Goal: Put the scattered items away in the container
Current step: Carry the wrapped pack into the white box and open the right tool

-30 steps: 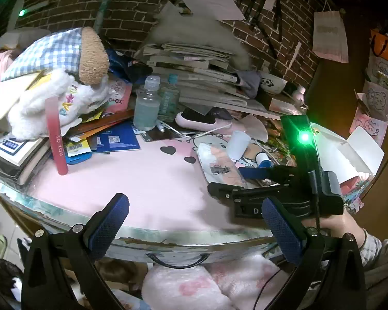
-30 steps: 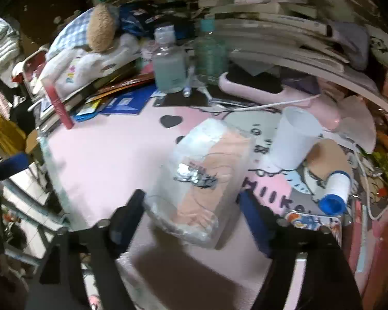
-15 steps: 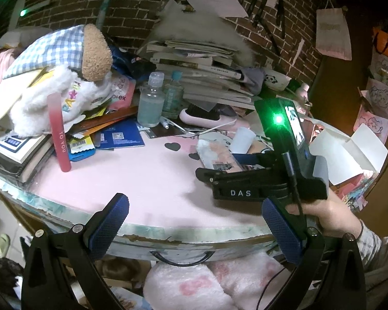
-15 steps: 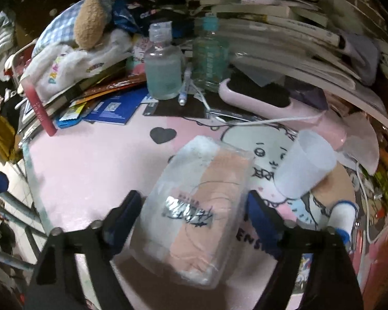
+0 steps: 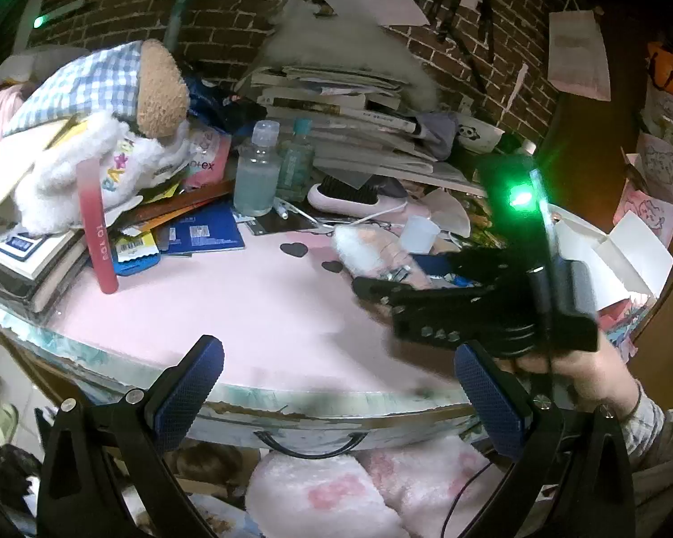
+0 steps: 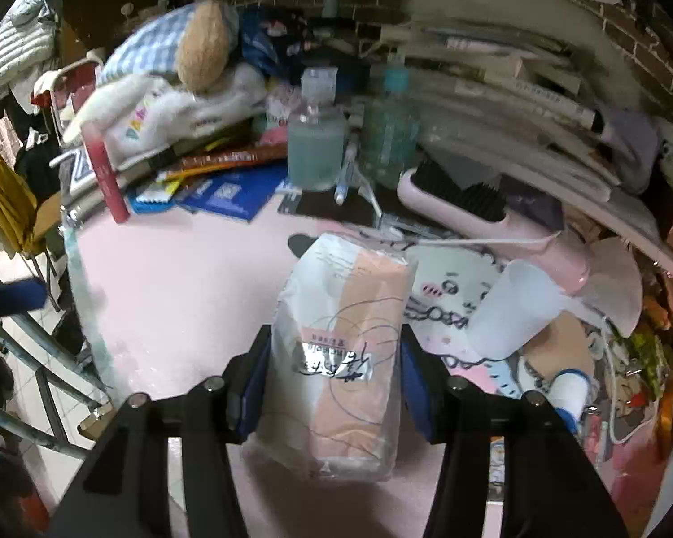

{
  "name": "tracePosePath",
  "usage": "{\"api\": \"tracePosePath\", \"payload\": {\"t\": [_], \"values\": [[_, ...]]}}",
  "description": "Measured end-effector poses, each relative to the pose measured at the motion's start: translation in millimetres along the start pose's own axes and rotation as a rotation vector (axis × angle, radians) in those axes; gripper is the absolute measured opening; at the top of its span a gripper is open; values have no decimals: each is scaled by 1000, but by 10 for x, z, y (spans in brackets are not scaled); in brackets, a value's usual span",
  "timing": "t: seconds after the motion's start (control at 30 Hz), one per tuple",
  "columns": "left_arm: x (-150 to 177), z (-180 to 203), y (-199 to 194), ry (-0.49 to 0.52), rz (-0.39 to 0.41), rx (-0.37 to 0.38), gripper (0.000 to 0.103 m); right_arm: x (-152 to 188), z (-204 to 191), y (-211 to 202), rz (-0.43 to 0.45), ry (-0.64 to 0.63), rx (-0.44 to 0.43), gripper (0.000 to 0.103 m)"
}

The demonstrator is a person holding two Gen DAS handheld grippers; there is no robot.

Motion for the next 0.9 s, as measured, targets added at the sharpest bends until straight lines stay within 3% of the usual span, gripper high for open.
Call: {"api": "tracePosePath", "payload": {"t": [0.23,0.4,0.6,0.8,0.9], "values": [[-22,44,80,1,-11,15,103,-95,10,-513,17,-76,-57,49],[-58,144,139,22,-17,52,103,-126,294,-1000,9,-46,-105,49],[-117,363,227,62,-26,112,103,-73,772,-1664,6,-22,8,49],[-182,647,307,98,-25,200,103,87,1393,-2109,-54,67,177,49],[-216,779,344,116,-27,235,103,236,1692,-2219,-124,118,244,49]]}}
Point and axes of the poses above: each gripper's, at about its wrist camera, not at the fingertips, and y roughly the way its jaws point, z to its right, x to its underside, the point moved 2 cm from there along y, roughly the way its jaws point
